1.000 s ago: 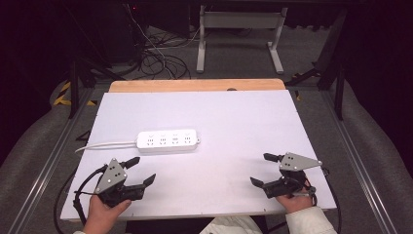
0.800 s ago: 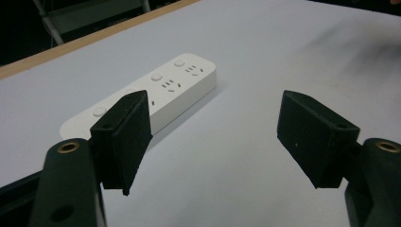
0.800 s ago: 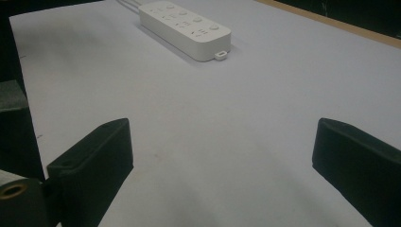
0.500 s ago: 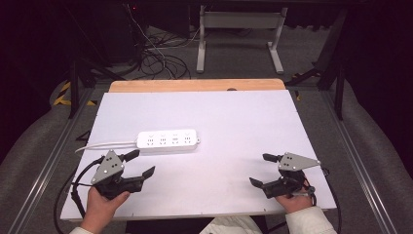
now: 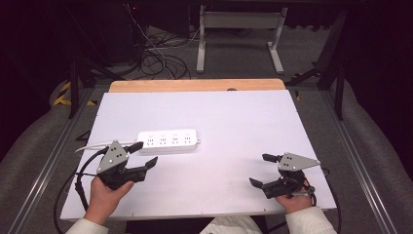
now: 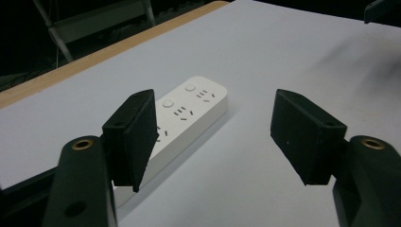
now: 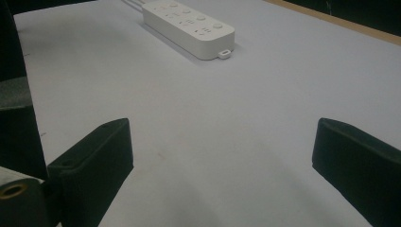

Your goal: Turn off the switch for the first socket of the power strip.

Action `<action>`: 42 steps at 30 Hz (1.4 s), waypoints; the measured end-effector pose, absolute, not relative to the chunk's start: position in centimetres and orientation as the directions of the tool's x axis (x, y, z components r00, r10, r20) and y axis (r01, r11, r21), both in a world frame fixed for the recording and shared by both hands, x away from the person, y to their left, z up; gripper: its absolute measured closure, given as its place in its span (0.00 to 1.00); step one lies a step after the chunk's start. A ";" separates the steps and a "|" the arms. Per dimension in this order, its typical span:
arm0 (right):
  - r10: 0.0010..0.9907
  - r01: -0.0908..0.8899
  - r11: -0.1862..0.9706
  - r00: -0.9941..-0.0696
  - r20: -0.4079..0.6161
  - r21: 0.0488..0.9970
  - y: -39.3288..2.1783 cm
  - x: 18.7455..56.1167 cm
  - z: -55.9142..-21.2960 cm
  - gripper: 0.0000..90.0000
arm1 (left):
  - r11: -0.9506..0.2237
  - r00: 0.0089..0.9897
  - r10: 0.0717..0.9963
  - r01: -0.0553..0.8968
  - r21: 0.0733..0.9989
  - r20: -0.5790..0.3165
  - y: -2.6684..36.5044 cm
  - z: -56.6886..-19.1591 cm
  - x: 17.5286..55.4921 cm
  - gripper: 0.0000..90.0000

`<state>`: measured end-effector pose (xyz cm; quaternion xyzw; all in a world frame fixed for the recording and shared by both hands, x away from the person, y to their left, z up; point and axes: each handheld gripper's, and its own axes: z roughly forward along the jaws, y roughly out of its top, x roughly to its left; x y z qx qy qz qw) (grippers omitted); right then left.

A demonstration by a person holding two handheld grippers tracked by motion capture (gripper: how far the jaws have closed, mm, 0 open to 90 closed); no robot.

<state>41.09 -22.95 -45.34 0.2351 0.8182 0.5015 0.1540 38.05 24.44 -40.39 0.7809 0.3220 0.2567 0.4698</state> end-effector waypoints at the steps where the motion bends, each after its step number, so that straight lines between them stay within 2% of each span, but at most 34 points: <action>1: 0.538 0.231 0.385 -0.843 -0.015 0.894 -22.9 41.1 -45.4 0.07 | -0.362 0.660 0.744 0.261 0.895 0.108 24.4 -40.3 38.2 0.42; 11: 0.534 0.228 0.382 -0.845 -0.012 0.896 -23.0 41.1 -45.3 0.07 | -0.370 0.640 0.759 0.276 0.887 0.118 24.5 -39.8 39.5 0.45; 17: 0.535 0.227 0.377 -0.845 -0.011 0.898 -23.0 41.1 -45.3 0.07 | -0.355 0.630 0.772 0.314 0.881 0.087 24.7 -39.8 39.8 0.47; 23: 0.532 0.229 0.372 -0.847 -0.005 0.899 -23.1 41.1 -45.3 0.08 | -0.340 0.620 0.783 0.355 0.871 0.053 25.0 -39.7 40.3 0.60; 25: 0.531 0.231 0.372 -0.847 -0.003 0.899 -23.0 41.1 -45.3 0.08 | -0.338 0.610 0.791 0.365 0.867 0.052 25.0 -39.7 40.5 0.68; 28: 0.531 0.224 0.373 -0.847 -0.009 0.900 -23.0 41.0 -45.3 0.08 | -0.344 0.627 0.778 0.379 0.859 0.035 25.1 -39.4 41.1 0.71; 33: 0.532 0.221 0.374 -0.847 -0.013 0.901 -23.0 41.0 -45.3 0.08 | -0.395 0.627 0.775 0.384 0.835 0.078 24.6 -39.2 41.9 0.82; 39: 0.533 0.217 0.375 -0.846 -0.018 0.901 -23.0 41.0 -45.3 0.08 | -0.397 0.608 0.790 0.409 0.822 0.079 24.2 -39.2 42.8 0.91; 41: 0.535 0.208 0.373 -0.845 -0.026 0.904 -23.0 40.9 -45.2 0.08 | -0.409 0.596 0.797 0.413 0.814 0.098 24.1 -39.2 43.2 0.99; 42: 0.535 0.208 0.373 -0.845 -0.026 0.904 -23.0 40.9 -45.2 0.08 | -0.415 0.593 0.798 0.417 0.809 0.104 24.0 -39.2 43.4 0.99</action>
